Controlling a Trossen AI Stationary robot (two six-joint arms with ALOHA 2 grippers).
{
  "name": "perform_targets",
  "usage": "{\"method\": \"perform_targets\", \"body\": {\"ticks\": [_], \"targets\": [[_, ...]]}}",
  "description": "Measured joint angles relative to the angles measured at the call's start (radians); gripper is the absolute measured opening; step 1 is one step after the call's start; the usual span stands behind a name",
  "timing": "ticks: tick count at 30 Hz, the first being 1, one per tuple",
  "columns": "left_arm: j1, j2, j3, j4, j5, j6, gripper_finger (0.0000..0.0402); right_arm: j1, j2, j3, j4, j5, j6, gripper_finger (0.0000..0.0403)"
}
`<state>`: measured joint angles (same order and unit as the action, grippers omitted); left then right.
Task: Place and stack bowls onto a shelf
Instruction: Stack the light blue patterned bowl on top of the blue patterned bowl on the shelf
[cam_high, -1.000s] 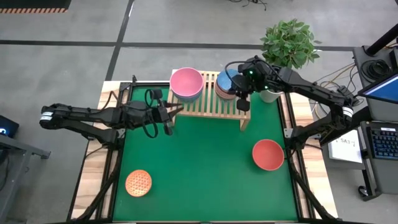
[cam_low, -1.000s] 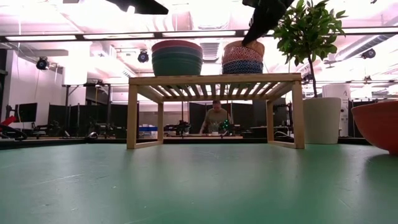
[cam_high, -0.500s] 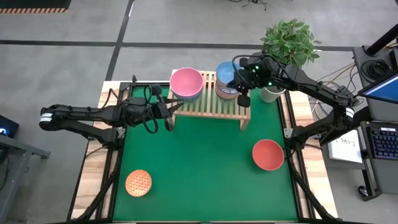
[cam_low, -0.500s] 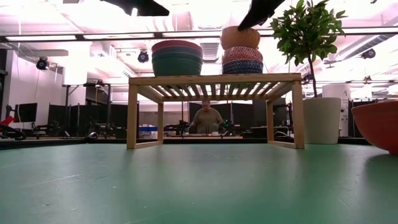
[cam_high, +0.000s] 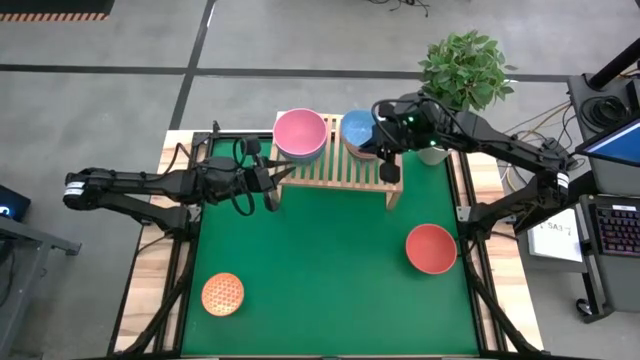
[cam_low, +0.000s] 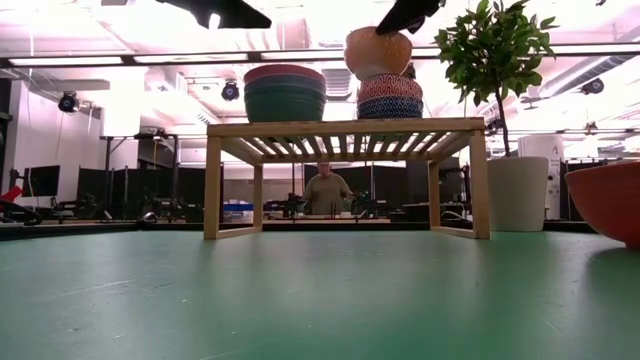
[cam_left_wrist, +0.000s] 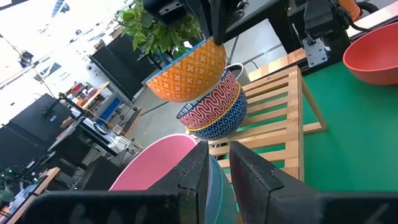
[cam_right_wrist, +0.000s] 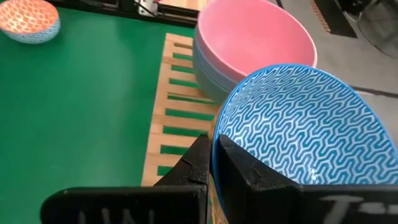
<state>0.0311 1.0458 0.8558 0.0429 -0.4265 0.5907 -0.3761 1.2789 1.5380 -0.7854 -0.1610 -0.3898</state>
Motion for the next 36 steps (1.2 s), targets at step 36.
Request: {"method": "perform_targets", "body": {"ticks": [36], "targets": [[0.0, 0.0, -0.002, -0.069, 0.0, -0.027, 0.0048, -0.01, 0.043, 0.073, -0.052, 0.165, 0.023, 0.0011]]}}
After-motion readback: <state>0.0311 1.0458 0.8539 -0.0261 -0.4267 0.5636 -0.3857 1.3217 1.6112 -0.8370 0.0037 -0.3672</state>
